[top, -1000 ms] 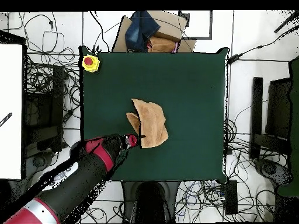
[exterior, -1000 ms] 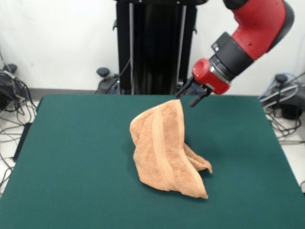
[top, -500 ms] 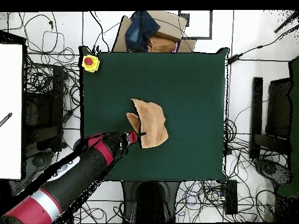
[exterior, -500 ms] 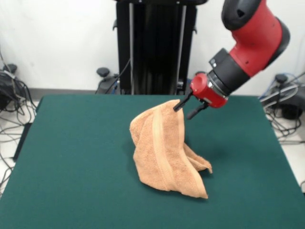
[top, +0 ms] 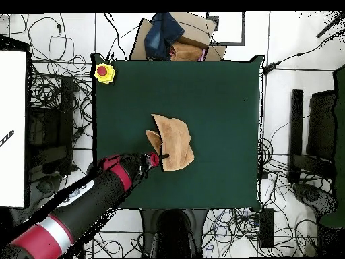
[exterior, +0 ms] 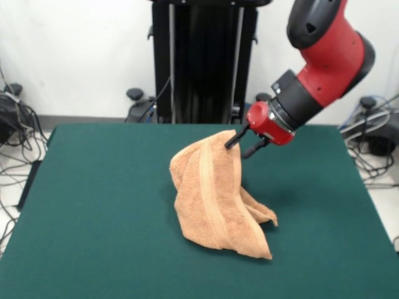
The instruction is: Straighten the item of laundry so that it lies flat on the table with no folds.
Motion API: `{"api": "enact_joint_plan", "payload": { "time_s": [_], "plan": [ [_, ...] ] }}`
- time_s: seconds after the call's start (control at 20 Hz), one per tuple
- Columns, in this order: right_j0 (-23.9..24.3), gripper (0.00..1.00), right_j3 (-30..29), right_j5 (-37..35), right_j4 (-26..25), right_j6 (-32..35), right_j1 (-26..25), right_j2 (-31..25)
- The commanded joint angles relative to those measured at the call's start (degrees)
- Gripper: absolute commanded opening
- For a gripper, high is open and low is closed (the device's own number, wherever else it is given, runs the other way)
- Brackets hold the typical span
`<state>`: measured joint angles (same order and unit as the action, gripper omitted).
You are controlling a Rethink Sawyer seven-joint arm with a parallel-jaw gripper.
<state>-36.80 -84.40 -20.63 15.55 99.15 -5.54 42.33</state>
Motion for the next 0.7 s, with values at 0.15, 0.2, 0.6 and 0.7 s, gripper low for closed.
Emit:
{"api": "enact_joint_plan", "payload": {
  "time_s": [0.15,0.2,0.6,0.7],
  "plan": [
    [0.93,1.0,5.72,-0.82,3.61,15.07,-3.72,-3.15],
    [1.15,1.0,5.46,-0.41,3.29,14.66,-3.65,-3.19],
    [1.05,1.0,8.43,-1.73,4.31,15.61,-6.59,-1.42],
    [1.04,1.0,8.81,-1.62,4.74,15.96,-6.96,-1.95]
  ]
}}
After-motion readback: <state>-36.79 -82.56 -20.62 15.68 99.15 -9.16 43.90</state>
